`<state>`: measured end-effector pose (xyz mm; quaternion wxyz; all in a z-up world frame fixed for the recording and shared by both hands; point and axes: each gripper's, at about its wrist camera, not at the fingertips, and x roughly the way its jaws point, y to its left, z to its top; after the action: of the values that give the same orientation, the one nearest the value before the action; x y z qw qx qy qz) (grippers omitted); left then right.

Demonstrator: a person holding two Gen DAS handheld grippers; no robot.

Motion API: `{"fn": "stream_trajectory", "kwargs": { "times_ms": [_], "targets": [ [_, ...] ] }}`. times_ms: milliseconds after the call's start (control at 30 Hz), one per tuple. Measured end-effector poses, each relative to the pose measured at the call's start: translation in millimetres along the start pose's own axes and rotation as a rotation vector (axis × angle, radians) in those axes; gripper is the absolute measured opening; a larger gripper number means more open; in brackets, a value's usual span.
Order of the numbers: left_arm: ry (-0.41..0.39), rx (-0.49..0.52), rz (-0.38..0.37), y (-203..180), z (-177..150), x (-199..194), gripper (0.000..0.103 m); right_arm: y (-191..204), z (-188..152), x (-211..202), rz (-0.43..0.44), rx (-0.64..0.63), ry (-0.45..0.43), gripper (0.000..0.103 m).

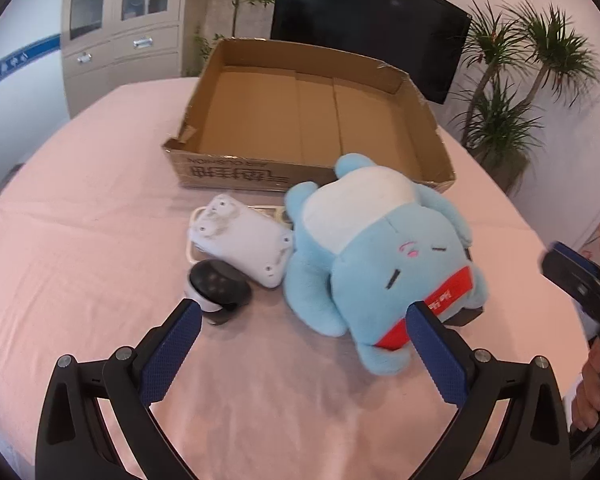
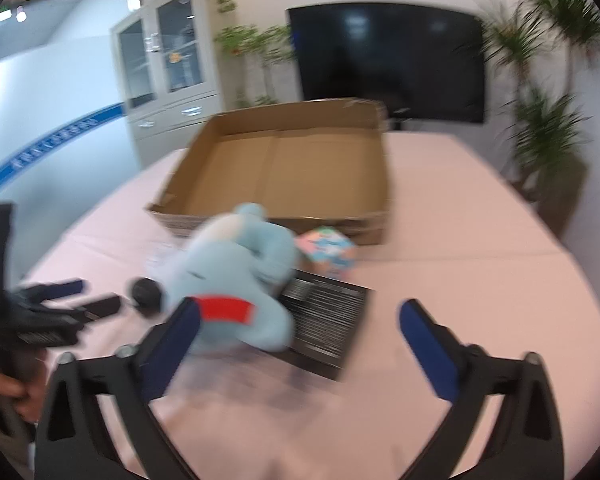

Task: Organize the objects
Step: 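Close both grippers on the light-blue plush toy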

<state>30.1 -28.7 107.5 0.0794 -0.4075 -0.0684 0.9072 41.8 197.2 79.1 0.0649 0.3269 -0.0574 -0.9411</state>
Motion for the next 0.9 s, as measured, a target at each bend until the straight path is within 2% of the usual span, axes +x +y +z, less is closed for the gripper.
{"fn": "stream_trajectory", "kwargs": {
  "times_ms": [67, 133, 300, 367, 400, 433, 467, 500, 667, 733, 800, 900],
  "targets": [
    [0.026, -0.042, -0.017, 6.6, -5.5, 6.5, 0.097, 6.1, 13.5, 17.3, 0.004, -0.042, 0.042, 0.058],
    [0.072, -0.079, -0.025, 13.5, -9.9, 17.3, 0.082, 12.0, 23.8, 34.3, -0.003, -0.096, 0.069, 0.055],
    [0.128, -0.173, -0.075, 34.2, -12.2, 45.4, 0.062, 1.2, 37.2, 93.8, 0.025, -0.128, 0.169, 0.045],
    [0.153, -0.178, -0.081, 34.4, -9.6, 58.0, 0.061, -6.1, 38.7, 114.4, 0.041, -0.117, 0.22, 0.04],
    [0.168, -0.173, -0.091, 33.0, -8.8, 61.6, 0.061, -12.4, 37.8, 123.5, 0.078, -0.1, 0.243, 0.036],
    [0.183, -0.171, -0.108, 30.9, -8.7, 66.1, 0.061, -15.4, 37.2, 127.5, 0.103, -0.091, 0.249, 0.035],
    [0.192, -0.166, -0.127, 28.3, -8.8, 69.4, 0.061, -18.7, 35.2, 131.0, 0.114, -0.092, 0.259, 0.027],
    [0.196, -0.159, -0.13, 26.4, -9.1, 72.5, 0.062, -24.4, 31.7, 136.0, 0.114, -0.087, 0.268, 0.026],
    [0.222, -0.191, -0.179, 29.8, -5.8, 79.0, 0.061, -58.3, 21.9, 131.9, 0.168, 0.037, 0.257, 0.024],
    [0.233, -0.196, -0.253, 27.4, -3.1, 82.7, 0.041, -66.0, 17.3, 128.4, 0.185, 0.073, 0.25, 0.024],
    [0.26, -0.188, -0.287, 20.8, -1.0, 89.1, 0.036, -64.3, 12.2, 126.9, 0.189, 0.077, 0.25, 0.024],
    [0.279, -0.117, -0.243, 7.0, 0.9, 99.4, 0.036, -57.1, 10.1, 126.9, 0.154, 0.051, 0.259, 0.029]
  ]
}}
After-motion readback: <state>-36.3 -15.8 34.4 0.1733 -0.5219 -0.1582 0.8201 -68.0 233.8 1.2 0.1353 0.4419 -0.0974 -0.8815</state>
